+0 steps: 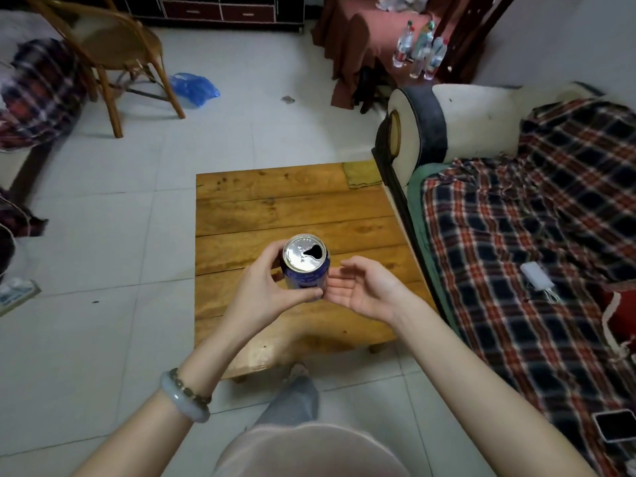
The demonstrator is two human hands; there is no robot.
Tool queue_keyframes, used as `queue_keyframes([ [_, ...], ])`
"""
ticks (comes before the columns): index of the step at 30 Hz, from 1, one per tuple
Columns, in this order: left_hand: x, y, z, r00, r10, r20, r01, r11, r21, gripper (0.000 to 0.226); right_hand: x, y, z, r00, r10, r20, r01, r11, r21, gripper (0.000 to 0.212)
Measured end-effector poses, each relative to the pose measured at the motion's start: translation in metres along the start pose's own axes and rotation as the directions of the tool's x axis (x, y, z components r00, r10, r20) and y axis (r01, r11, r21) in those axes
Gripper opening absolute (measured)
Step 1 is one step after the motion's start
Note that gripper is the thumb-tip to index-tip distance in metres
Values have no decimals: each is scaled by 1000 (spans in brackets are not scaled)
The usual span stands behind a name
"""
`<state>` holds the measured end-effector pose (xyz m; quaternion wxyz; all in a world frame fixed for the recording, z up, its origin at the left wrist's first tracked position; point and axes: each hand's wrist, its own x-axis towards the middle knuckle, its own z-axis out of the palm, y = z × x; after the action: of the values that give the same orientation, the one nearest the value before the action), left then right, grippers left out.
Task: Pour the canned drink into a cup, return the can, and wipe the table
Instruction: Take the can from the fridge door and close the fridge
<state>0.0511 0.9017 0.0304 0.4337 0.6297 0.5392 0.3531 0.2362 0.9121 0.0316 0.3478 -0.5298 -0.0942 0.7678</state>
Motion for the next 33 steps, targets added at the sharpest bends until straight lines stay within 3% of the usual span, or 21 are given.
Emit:
queue_keyframes([
  [9, 101, -16, -1, 996, -70, -51, 71, 997, 17, 73, 91, -78, 15, 998, 69, -12, -70, 989, -126, 25],
  [15, 151, -55, 12, 989, -130, -77, 132, 991, 21, 74, 154, -97, 11, 1000, -7, 16, 12, 955, -296, 27],
  [18, 170, -84, 26, 985, -150, -81, 153, 987, 39, 75, 187, -95, -2, 997, -38, 69, 67, 878, -474, 41],
  [22, 187, -133, 51, 979, -186, -79, 192, 979, 73, 78, 232, -84, -25, 987, -67, 148, 149, 740, -655, 36],
  [26, 199, -182, 76, 968, -235, -89, 241, 968, 70, 80, 274, -65, -51, 988, -93, 121, 153, 631, -761, 33],
  [33, 215, -265, 118, 953, -302, -33, 301, 953, -28, 77, 338, -37, -86, 990, -89, 105, 138, 690, -710, 46],
])
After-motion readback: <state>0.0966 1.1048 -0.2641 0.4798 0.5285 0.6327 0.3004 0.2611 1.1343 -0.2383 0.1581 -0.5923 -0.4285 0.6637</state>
